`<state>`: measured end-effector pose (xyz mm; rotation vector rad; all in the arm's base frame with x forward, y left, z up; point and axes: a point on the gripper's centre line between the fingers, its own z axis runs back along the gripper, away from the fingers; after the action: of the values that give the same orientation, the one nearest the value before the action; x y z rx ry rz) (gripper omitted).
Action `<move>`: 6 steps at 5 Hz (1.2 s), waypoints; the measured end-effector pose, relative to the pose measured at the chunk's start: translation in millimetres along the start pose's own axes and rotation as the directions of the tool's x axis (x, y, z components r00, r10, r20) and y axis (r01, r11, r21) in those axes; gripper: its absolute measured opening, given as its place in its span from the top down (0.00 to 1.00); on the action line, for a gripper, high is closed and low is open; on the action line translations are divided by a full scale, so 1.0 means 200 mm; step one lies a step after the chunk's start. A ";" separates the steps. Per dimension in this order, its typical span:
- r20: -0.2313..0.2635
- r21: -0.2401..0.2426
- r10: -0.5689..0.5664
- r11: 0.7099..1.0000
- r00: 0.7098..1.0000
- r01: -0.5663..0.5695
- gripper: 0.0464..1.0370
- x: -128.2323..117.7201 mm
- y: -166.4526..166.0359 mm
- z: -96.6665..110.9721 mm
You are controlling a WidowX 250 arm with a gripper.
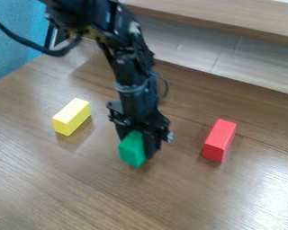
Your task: Put the green block on top of the yellow block
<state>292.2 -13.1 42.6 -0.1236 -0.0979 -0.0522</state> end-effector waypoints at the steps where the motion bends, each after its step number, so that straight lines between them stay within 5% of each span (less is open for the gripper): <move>1: -0.013 -0.001 0.025 1.000 1.000 -0.025 0.44 0.01 0.11 0.06; 6: 0.054 0.059 0.109 0.992 0.993 -0.112 0.44 0.02 0.45 0.31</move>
<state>295.0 84.0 93.3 -0.0687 -0.1435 0.0645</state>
